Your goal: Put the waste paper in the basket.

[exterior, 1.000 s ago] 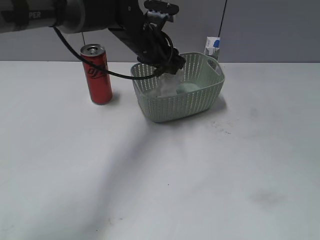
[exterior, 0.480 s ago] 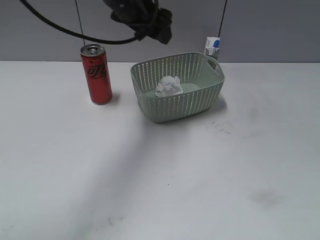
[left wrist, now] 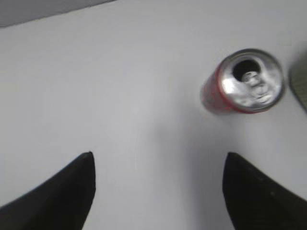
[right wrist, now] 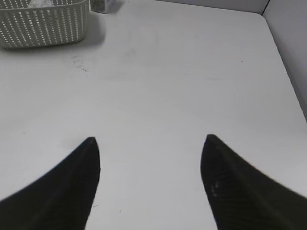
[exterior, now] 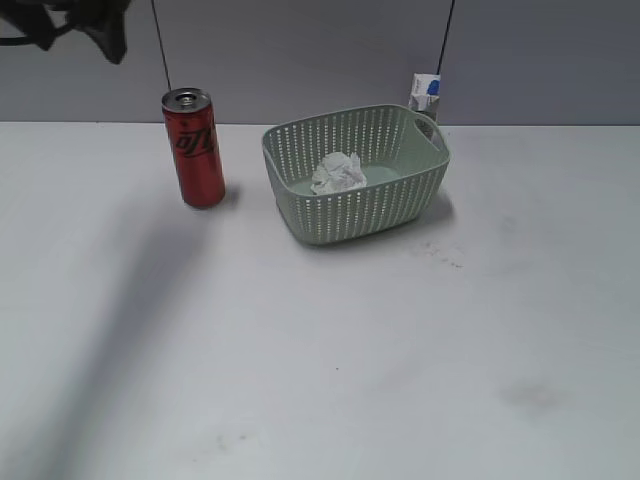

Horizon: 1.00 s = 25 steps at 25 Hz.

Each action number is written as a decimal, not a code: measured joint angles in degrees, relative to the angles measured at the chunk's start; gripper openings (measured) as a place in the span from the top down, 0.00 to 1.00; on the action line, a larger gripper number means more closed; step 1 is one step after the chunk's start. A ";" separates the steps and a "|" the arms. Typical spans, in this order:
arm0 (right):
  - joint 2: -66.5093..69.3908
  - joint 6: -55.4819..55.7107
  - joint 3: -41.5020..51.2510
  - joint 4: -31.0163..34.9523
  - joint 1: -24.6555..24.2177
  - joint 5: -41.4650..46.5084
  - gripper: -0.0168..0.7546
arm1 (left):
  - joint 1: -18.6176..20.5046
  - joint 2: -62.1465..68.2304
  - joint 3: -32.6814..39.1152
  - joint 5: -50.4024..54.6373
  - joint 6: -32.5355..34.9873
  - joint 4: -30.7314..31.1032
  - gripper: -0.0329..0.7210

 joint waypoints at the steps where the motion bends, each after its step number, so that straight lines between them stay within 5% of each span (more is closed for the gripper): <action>1: 0.00 0.00 0.00 0.00 0.00 0.00 0.33 | 1.40 -1.11 1.78 0.05 -0.27 -0.05 0.13; 9: 0.00 0.02 0.00 0.00 0.00 0.00 0.33 | 9.29 -15.65 19.62 0.22 -0.60 3.12 0.18; 25: 0.00 0.02 0.00 0.00 0.00 0.00 0.33 | 9.48 -55.37 58.97 -4.84 -0.65 3.78 0.18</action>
